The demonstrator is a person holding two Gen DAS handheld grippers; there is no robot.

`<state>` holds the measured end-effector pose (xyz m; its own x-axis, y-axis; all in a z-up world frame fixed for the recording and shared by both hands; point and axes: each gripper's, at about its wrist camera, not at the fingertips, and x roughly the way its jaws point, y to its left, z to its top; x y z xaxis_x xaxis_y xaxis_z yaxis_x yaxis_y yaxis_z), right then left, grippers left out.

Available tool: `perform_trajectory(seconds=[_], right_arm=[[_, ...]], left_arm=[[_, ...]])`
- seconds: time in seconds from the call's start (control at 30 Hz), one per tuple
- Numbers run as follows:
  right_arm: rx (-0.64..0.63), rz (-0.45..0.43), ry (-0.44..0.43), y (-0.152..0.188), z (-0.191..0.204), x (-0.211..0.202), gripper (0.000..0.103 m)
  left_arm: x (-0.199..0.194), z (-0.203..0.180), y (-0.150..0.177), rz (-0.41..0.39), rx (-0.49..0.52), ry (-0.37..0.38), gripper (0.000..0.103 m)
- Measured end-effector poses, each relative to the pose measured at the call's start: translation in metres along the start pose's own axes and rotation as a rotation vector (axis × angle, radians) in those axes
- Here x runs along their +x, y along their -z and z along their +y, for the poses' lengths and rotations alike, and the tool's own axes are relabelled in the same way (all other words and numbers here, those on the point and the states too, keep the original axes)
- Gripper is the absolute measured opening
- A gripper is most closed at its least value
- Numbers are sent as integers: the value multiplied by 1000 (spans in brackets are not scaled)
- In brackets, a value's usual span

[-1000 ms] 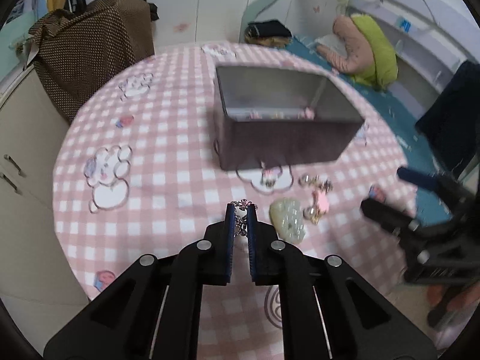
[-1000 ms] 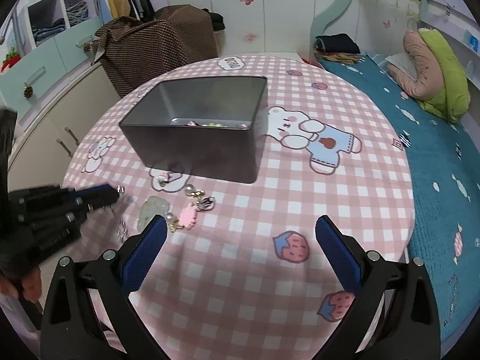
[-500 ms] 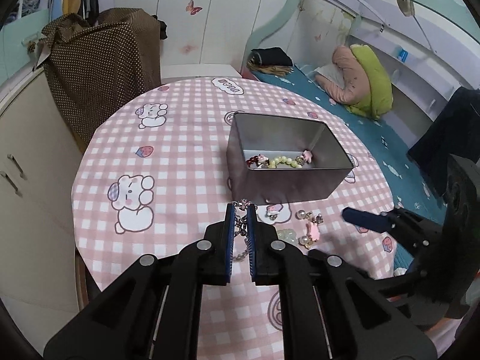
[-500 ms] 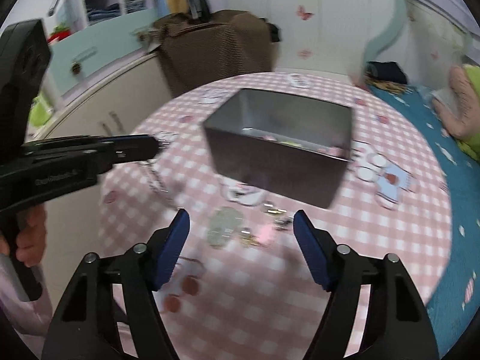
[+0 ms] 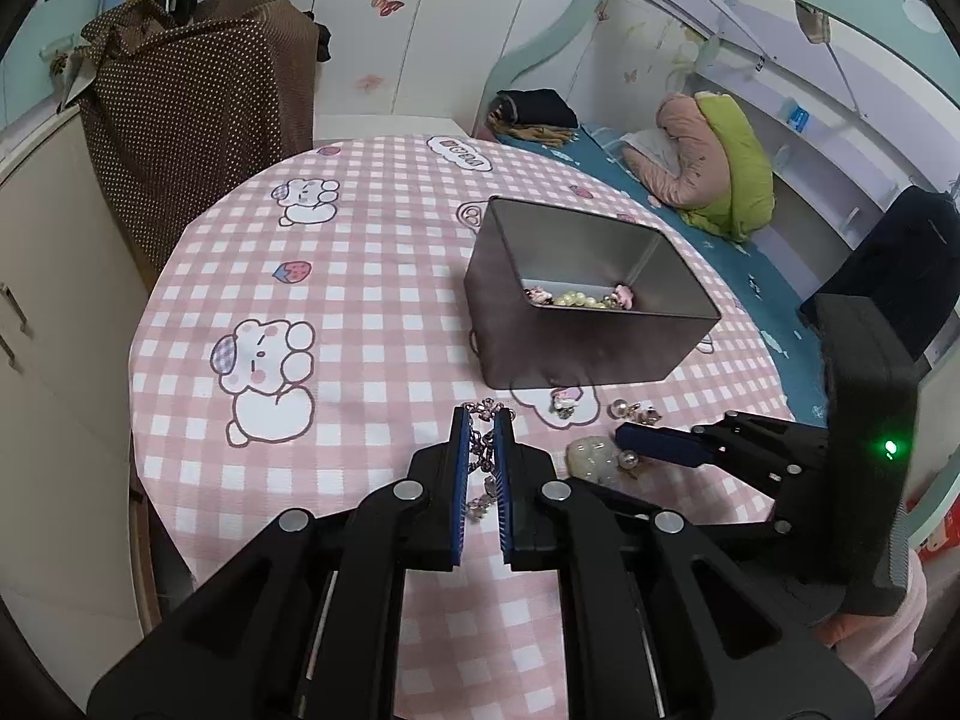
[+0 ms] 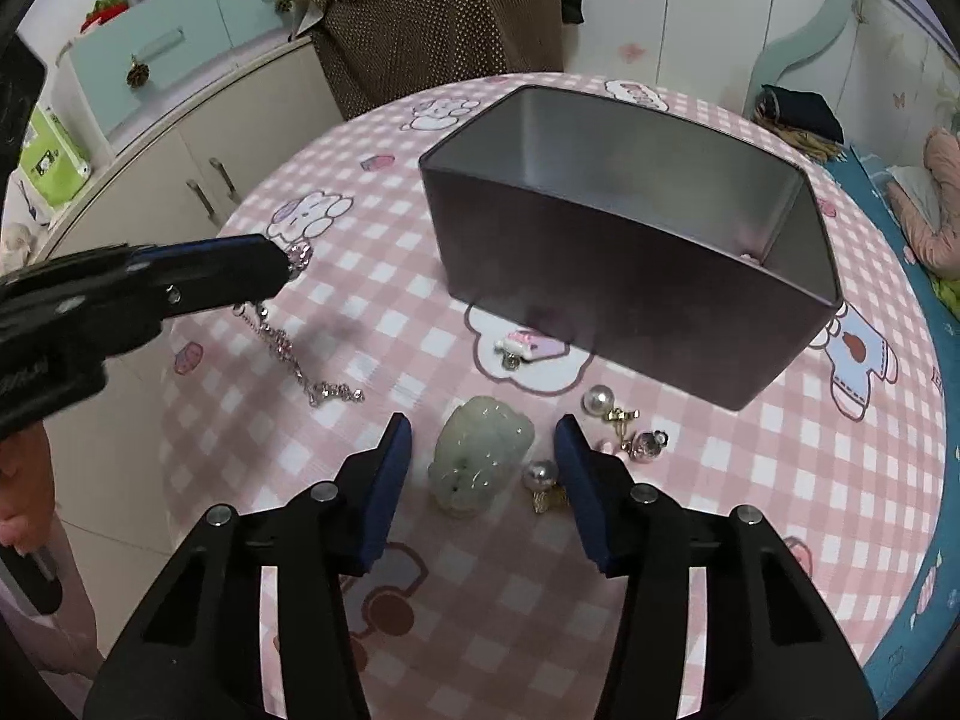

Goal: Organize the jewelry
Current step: 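Grasp the jade pendant with the right gripper while the left gripper holds the chain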

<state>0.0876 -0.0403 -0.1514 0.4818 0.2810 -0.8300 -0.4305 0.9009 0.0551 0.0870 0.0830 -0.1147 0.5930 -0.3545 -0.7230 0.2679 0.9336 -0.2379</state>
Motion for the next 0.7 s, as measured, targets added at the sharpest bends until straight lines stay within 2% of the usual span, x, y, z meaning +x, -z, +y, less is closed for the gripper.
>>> perform_trajectory(seconds=[0.1, 0.3, 0.7], right_arm=[[-32, -3, -4, 2, -2, -1, 28], [-15, -5, -8, 1, -4, -2, 27], [14, -66, 2, 1, -15, -25, 27]], left_arm=[[3, 3, 0, 6, -5, 4, 8], [6, 1, 1, 12, 0, 10, 8], [7, -12, -3, 17, 26, 18, 8]])
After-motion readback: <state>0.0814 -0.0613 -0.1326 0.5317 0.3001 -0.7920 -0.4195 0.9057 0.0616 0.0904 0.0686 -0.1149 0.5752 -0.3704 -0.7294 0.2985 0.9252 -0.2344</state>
